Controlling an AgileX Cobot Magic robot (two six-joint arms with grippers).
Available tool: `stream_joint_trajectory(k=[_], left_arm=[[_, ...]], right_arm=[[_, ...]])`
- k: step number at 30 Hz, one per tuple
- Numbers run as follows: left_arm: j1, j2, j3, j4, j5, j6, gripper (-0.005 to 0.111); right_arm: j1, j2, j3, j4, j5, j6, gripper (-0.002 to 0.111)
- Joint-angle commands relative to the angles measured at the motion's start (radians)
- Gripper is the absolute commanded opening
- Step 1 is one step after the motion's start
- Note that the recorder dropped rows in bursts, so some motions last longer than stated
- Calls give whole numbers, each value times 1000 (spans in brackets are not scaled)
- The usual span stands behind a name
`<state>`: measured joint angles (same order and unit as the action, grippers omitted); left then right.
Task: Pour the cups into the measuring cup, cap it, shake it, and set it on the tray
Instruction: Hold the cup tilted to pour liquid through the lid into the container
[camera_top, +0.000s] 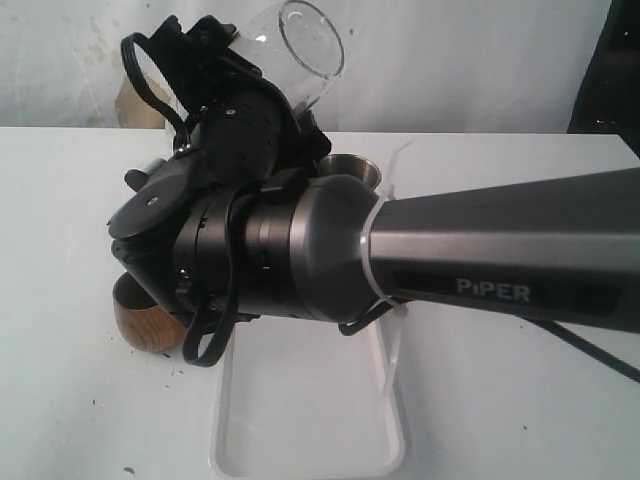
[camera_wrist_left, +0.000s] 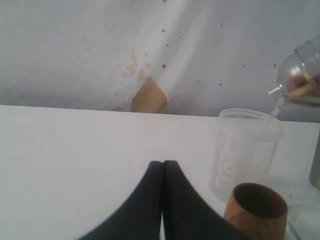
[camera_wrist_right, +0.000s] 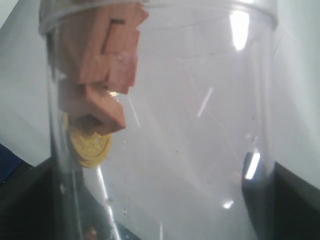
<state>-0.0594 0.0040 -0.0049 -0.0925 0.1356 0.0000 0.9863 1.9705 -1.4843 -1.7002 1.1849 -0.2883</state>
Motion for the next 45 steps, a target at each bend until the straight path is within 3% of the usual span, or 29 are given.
stream_joint_trajectory(k=[1,45], left_arm=[[-3,-4,5,4,-10,0,0],[-3,-4,5,4,-10,0,0]], right_arm=[[1,-23,-4,-44,-2,-6,0],[-63,-23,-4,-44,-189,-15,0]])
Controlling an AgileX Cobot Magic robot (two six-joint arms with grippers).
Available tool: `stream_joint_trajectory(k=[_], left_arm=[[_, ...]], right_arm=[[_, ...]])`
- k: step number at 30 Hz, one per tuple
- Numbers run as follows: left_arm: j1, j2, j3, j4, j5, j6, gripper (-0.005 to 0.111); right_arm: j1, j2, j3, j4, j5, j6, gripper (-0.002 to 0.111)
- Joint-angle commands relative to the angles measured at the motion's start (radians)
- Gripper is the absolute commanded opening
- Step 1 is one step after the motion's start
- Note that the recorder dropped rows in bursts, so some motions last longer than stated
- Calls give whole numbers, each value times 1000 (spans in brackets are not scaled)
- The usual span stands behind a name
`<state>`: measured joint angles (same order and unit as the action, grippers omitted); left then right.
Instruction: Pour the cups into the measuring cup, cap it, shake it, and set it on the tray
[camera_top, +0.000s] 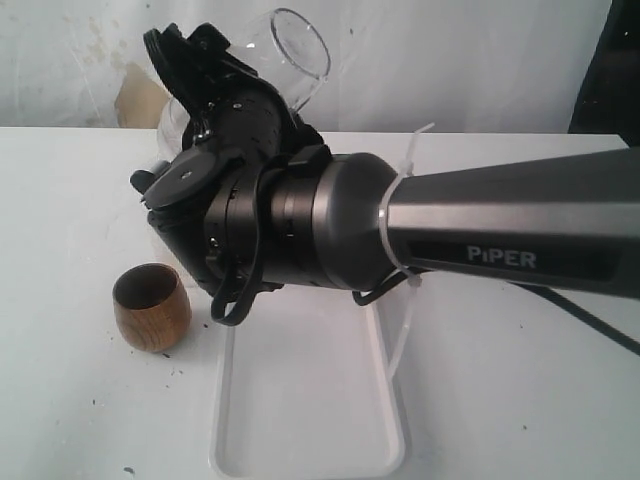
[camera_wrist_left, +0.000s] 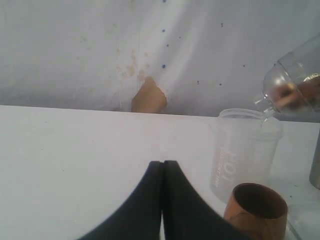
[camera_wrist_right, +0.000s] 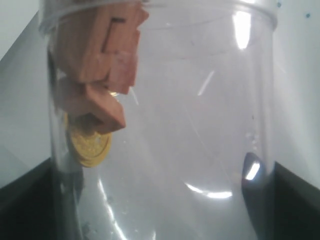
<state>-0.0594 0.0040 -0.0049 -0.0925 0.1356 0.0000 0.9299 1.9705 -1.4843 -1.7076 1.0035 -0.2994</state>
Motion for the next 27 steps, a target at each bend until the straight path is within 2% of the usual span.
stream_joint_trajectory(k=[1,16,22,27], left_arm=[[-3,-4,5,4,-10,0,0],[-3,-4,5,4,-10,0,0],[-3,-4,5,4,-10,0,0],[-3,-4,5,4,-10,0,0]], right_arm=[[-7,-23,-4,-37,-10,-4,0],[-24,-23,-4,-37,27,68,0],[-32,-53,-4,-37,-6,352,0],[-35,-134,3,58,-81,486,0]])
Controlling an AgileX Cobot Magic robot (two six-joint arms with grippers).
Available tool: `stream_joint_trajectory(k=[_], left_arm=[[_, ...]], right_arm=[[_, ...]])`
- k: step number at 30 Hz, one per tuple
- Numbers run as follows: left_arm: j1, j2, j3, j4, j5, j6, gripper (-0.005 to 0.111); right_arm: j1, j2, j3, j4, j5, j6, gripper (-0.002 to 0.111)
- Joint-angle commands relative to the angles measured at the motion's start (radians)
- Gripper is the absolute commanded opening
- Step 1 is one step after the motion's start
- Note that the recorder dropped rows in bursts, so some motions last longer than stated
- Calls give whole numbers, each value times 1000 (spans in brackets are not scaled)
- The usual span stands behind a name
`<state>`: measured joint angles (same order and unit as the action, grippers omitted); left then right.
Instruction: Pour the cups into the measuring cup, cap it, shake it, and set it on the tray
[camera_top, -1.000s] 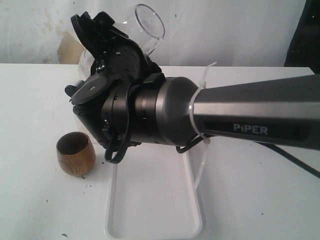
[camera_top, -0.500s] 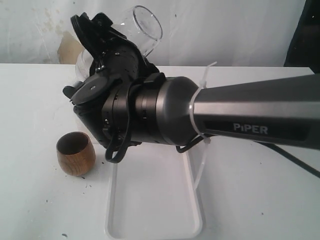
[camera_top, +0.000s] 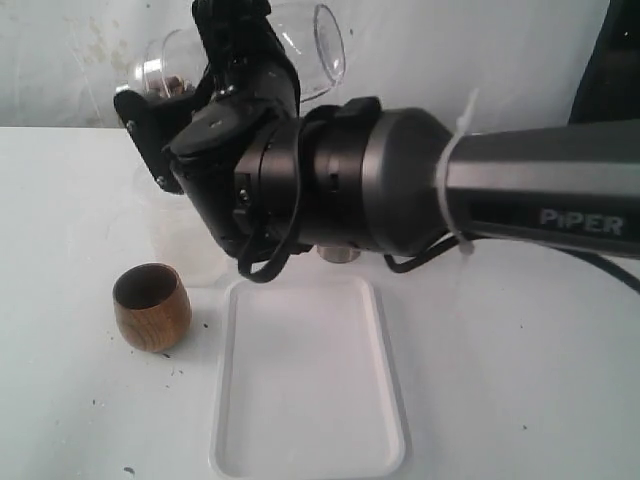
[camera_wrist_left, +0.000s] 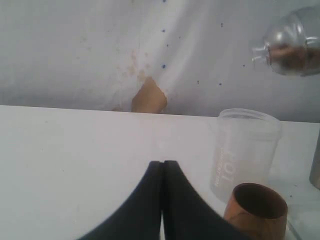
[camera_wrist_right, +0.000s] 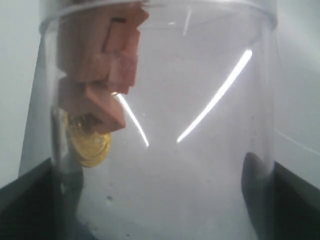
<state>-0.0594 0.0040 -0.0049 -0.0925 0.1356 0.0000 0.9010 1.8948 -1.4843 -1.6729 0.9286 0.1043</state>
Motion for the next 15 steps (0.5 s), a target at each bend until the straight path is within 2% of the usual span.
stream_joint_trajectory(k=[1,7,12,15], left_arm=[[-3,-4,5,4,-10,0,0],[-3,-4,5,4,-10,0,0],[-3,-4,5,4,-10,0,0],[-3,-4,5,4,-10,0,0]], right_arm=[[-9,-74,12,45,-23,125,0],[-79,-206,95,202,-276,407,0],[-140,-313,227,174,-437,660,0],[-185,-366,321,55,-558,872,0]])
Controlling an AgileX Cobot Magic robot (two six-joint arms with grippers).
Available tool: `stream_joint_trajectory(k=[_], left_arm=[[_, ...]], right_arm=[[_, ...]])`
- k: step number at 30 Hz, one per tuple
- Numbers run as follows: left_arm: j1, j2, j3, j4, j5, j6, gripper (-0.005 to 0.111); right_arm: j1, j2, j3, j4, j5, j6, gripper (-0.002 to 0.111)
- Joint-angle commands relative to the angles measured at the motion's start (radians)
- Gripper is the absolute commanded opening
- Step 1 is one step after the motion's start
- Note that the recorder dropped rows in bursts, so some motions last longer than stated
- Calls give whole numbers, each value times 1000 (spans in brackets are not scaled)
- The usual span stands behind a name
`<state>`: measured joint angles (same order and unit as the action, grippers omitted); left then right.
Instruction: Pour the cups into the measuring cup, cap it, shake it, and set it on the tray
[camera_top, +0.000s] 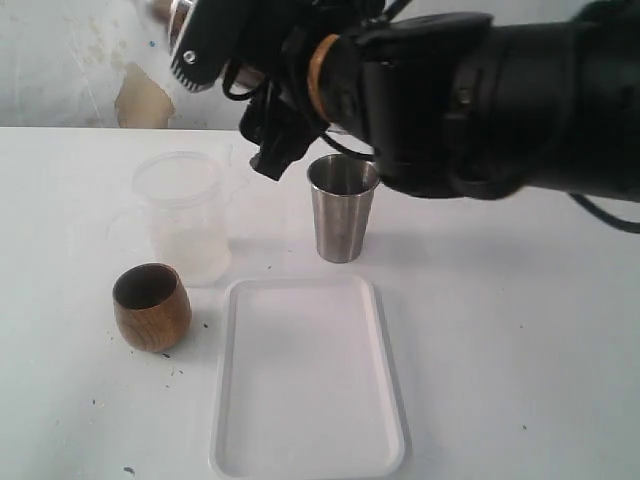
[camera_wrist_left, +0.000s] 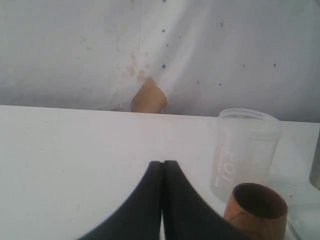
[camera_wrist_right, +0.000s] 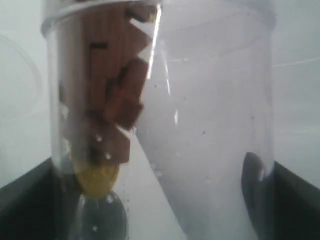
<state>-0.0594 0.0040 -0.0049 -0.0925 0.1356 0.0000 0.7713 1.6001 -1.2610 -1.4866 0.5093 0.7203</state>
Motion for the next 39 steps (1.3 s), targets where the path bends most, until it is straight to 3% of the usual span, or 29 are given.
stream_joint_trajectory(k=[1,3,12,16,20,26,32,35,39], left_arm=[[-3,-4,5,4,-10,0,0],[-3,-4,5,4,-10,0,0],[-3,-4,5,4,-10,0,0],[-3,-4,5,4,-10,0,0],[-3,-4,5,4,-10,0,0],[-3,-4,5,4,-10,0,0],[-3,-4,5,4,-10,0,0],[-3,-4,5,4,-10,0,0],[-3,-4,5,4,-10,0,0]], right_arm=[[-70,-84,126,-201,-175,363,0],[-91,-97,179,-258,-205,558,0],[-135,-101,258,-258,-197,731,0],[-135,-101,258,-258,15,986,0],[-135,-101,275,-258,310,1382,0],[-135,-92,276,-258,472,1382,0],[-139,-88,270,-258,467,1382,0],[-181,-74,241,-258,347,1335,0],[-292,-40,161,-258,-20,933,0]])
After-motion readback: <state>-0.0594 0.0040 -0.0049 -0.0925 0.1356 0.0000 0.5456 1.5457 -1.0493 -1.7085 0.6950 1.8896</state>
